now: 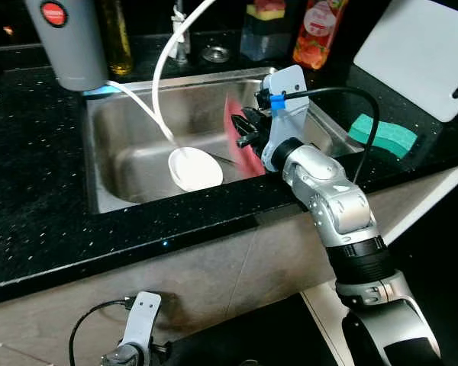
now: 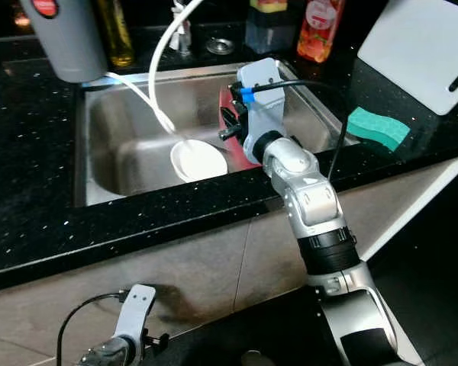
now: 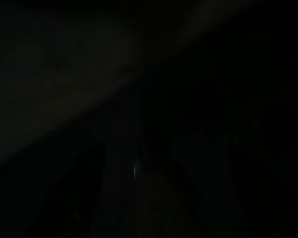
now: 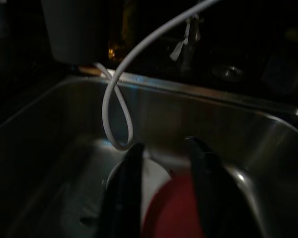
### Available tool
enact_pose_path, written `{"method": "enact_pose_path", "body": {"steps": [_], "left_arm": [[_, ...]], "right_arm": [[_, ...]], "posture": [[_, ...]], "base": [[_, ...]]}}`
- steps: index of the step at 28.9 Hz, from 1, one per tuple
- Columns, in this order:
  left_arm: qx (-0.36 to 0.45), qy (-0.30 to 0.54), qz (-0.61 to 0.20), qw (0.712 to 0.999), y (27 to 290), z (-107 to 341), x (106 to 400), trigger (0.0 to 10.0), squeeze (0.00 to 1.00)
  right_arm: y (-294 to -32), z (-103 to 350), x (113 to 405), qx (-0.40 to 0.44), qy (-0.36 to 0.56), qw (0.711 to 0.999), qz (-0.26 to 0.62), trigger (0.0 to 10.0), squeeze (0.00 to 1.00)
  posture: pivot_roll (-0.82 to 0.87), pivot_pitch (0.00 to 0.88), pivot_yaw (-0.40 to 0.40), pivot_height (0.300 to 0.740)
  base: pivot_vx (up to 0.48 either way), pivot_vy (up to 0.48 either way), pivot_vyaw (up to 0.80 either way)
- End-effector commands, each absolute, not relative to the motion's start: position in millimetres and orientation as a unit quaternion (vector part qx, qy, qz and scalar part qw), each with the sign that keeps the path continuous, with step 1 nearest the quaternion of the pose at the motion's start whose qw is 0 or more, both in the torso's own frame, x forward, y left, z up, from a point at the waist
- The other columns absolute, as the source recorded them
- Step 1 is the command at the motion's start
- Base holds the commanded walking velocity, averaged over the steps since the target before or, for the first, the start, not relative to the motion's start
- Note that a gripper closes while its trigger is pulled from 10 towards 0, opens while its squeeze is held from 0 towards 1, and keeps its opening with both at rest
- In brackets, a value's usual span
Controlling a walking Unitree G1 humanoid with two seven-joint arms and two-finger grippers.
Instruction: Kitchen organization
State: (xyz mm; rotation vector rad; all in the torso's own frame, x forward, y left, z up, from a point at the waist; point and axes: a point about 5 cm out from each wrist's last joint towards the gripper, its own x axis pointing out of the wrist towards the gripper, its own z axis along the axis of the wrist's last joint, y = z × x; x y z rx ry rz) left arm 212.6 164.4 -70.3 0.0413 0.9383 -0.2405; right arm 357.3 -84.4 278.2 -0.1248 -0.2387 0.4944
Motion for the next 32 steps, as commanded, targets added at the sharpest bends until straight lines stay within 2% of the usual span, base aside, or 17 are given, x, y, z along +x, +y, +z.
{"method": "enact_pose_path", "body": {"steps": [1,3,4,5,6,8,11,12,16,17,19,20,23,24,25,26,32], "left_arm": [[0.023,0.461,-0.121,0.879,164.3,-72.9,208.1,10.0,0.0],[0.023,0.462,-0.122,0.878,164.2,-73.0,207.9,10.0,0.0],[0.023,0.462,-0.122,0.878,164.2,-73.1,207.8,10.0,0.0],[0.023,0.462,-0.122,0.878,164.2,-73.1,207.8,10.0,0.0],[0.023,0.462,-0.122,0.878,164.3,-73.1,207.7,10.0,0.0],[0.023,0.462,-0.122,0.878,164.4,-73.2,207.6,10.0,0.0],[0.024,0.463,-0.122,0.878,164.9,-73.2,207.6,10.0,0.0],[0.024,0.463,-0.122,0.878,164.9,-73.2,207.6,10.0,0.0],[0.024,0.463,-0.121,0.878,165.8,-72.8,208.1,10.0,0.0],[0.024,0.463,-0.121,0.878,165.8,-72.8,208.1,10.0,0.0],[0.024,0.463,-0.121,0.878,166.2,-72.7,208.2,10.0,0.0],[0.024,0.463,-0.121,0.878,166.2,-72.7,208.2,10.0,0.0],[0.024,0.463,-0.121,0.878,166.7,-72.6,208.4,10.0,0.0],[0.024,0.463,-0.121,0.878,166.7,-72.6,208.4,10.0,0.0],[0.023,0.463,-0.12,0.878,167.0,-72.5,208.5,10.0,0.0],[0.023,0.463,-0.12,0.878,167.2,-72.4,208.5,10.0,0.0],[0.022,0.463,-0.119,0.878,168.7,-72.3,208.6,10.0,0.0]], "right_arm": [[-83.4,284.5,356.9,-0.036,-0.134,0.959,0.249,10.0,1.0],[-80.7,291.4,351.9,0.009,-0.154,0.95,0.271,10.0,1.0],[-79.7,295.7,349.0,0.032,-0.168,0.945,0.28,10.0,0.67],[-79.3,298.3,347.3,0.046,-0.176,0.941,0.285,10.0,0.67],[-77.3,300.5,344.9,0.07,-0.179,0.934,0.301,10.0,0.0],[-75.8,301.5,343.8,0.084,-0.18,0.93,0.311,10.0,0.0],[-69.7,310.0,330.5,0.131,-0.21,0.896,0.37,10.0,0.0],[-69.7,310.0,330.5,0.131,-0.21,0.896,0.37,10.0,0.0],[-65.1,309.9,309.7,0.163,-0.226,0.838,0.469,10.0,0.0],[-65.1,309.9,309.7,0.163,-0.226,0.838,0.469,10.0,0.0],[-65.9,308.9,295.6,0.166,-0.231,0.802,0.526,10.0,0.0],[-65.9,308.9,295.6,0.166,-0.231,0.802,0.526,10.0,0.0],[-76.3,304.9,271.8,0.172,-0.225,0.734,0.617,10.0,0.0],[-76.3,304.9,271.8,0.172,-0.225,0.734,0.617,10.0,0.0],[-87.8,297.5,259.4,0.163,-0.208,0.703,0.66,10.0,0.0],[-93.3,293.2,254.5,0.157,-0.198,0.694,0.675,10.0,0.0],[-105.1,278.2,253.1,0.126,-0.157,0.712,0.672,10.0,0.0]], "posture": [[0.0,0.126,-0.031,0.74],[0.0,0.124,-0.031,0.74],[0.0,0.124,-0.031,0.74],[0.0,0.124,-0.031,0.74],[0.0,0.123,-0.03,0.74],[0.0,0.123,-0.03,0.74],[0.0,0.124,-0.028,0.74],[0.0,0.124,-0.028,0.74],[0.0,0.129,-0.023,0.74],[0.0,0.129,-0.023,0.74],[0.0,0.13,-0.02,0.74],[0.0,0.13,-0.02,0.74],[0.0,0.131,-0.018,0.74],[0.0,0.131,-0.018,0.74],[0.0,0.133,-0.016,0.74],[0.0,0.133,-0.015,0.74],[0.0,0.135,-0.009,0.74]], "base": [[0.0,0.0,0.0],[0.0,0.0,0.0],[0.0,0.0,0.0],[0.0,0.0,0.0],[0.0,0.0,0.0],[0.0,0.0,0.0],[0.0,0.0,0.0],[0.0,0.0,0.0],[0.0,0.0,0.7],[0.0,0.0,0.76],[0.0,0.0,0.76],[0.0,0.0,0.76],[0.0,0.0,0.76],[0.0,0.0,0.76],[0.0,0.0,0.76],[0.0,0.0,0.76],[0.0,0.0,0.33]]}}
